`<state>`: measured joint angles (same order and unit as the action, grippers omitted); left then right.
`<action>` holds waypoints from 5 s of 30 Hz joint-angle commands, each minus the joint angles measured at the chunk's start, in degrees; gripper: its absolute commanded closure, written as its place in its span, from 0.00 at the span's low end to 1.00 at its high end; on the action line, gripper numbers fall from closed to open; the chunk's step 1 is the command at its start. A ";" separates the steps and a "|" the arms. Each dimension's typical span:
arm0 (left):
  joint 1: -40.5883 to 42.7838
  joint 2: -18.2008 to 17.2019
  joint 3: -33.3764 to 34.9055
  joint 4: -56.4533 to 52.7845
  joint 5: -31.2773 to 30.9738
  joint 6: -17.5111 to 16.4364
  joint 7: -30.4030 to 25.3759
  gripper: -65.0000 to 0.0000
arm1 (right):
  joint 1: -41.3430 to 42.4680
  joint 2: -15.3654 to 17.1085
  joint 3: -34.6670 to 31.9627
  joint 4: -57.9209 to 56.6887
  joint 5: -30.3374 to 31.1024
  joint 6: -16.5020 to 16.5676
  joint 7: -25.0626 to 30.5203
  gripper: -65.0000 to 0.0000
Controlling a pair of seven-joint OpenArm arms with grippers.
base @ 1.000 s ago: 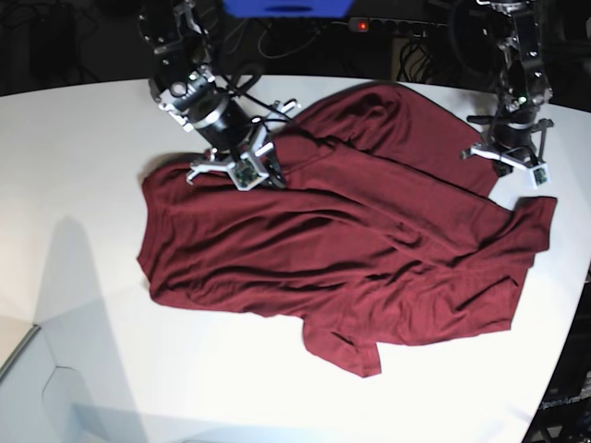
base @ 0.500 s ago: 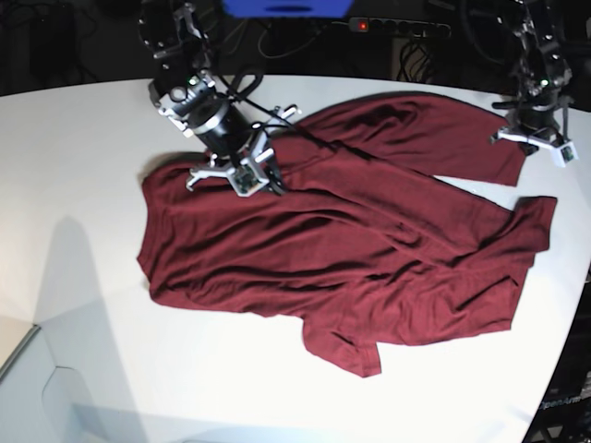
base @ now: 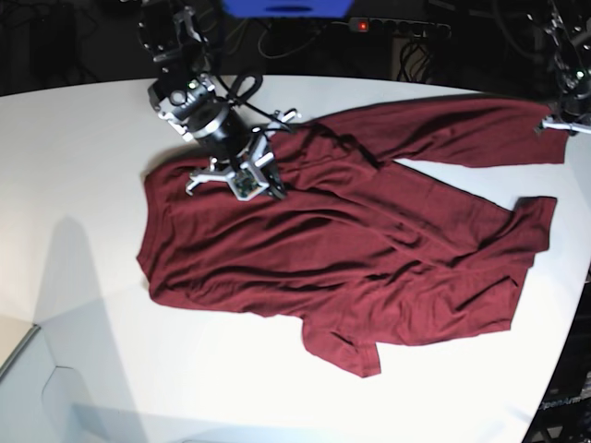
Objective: Layout the t-shirt on the table in an organized manner, then fold the t-shirt properly
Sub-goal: 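Grasp a sleeve with the left gripper and pull it outward, then release the sleeve with the left gripper and grasp the shirt edge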
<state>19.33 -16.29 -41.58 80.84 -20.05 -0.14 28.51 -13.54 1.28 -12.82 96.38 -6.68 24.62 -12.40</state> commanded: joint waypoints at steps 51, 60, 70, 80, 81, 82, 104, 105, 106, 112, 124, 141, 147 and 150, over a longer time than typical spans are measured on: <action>-6.80 -6.87 -8.83 -4.40 0.32 -4.65 -0.95 0.72 | -2.24 2.28 1.87 0.63 0.66 0.21 1.55 1.00; -6.54 -6.87 -9.19 -3.78 0.23 -4.65 -0.95 0.53 | -2.94 2.37 1.87 0.90 0.66 0.21 1.63 1.00; -9.44 -6.52 -8.92 -3.70 -0.03 -4.65 -0.95 0.53 | -2.94 2.11 3.98 0.90 0.66 0.21 1.63 1.00; -20.17 -3.79 -1.36 -7.21 0.32 -4.65 -0.95 0.53 | -2.86 2.19 3.98 0.98 0.66 0.21 1.63 1.00; -20.43 -3.79 0.04 -7.39 0.32 -4.65 -0.95 0.53 | -2.86 2.19 3.98 0.98 0.66 0.21 1.63 1.00; -20.52 -3.79 1.10 -7.48 0.32 -4.65 -0.95 0.53 | -2.86 2.19 3.98 0.98 0.66 0.21 1.63 1.00; -24.21 -4.32 7.87 -25.15 0.32 -4.65 -12.20 0.53 | -2.94 2.37 3.98 0.98 0.48 0.21 1.55 1.00; -24.21 -4.32 7.87 -25.32 0.32 -4.65 -12.47 0.54 | -2.94 2.37 3.98 0.98 0.48 0.21 1.55 1.00; -24.21 -4.32 7.87 -25.32 0.32 -4.65 -12.47 0.54 | -2.94 2.46 3.98 0.98 0.48 0.21 1.55 1.00; -24.04 -5.29 7.87 -25.67 0.32 -4.65 -12.38 0.82 | -2.94 2.46 3.98 0.98 0.39 0.21 1.55 1.00; -23.68 -9.07 7.43 -24.97 -0.12 -4.47 -12.03 1.00 | -2.94 2.46 3.98 0.98 0.39 0.21 1.55 1.00; -21.93 -11.09 1.10 -25.06 0.23 -4.65 -12.12 1.00 | -2.42 2.46 3.98 0.54 0.39 0.21 1.55 1.00; -21.93 -11.00 1.36 -25.15 0.23 -4.65 -12.03 0.99 | -2.42 2.37 6.97 -1.39 0.39 0.21 1.63 1.00; -21.93 -11.18 1.36 -25.15 0.23 -4.65 -11.94 0.98 | -2.42 2.37 9.43 -4.29 0.39 0.21 1.72 1.00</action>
<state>-1.80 -25.74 -40.03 54.83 -19.70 -4.60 17.76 -16.21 3.64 -3.53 91.15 -7.09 24.64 -12.45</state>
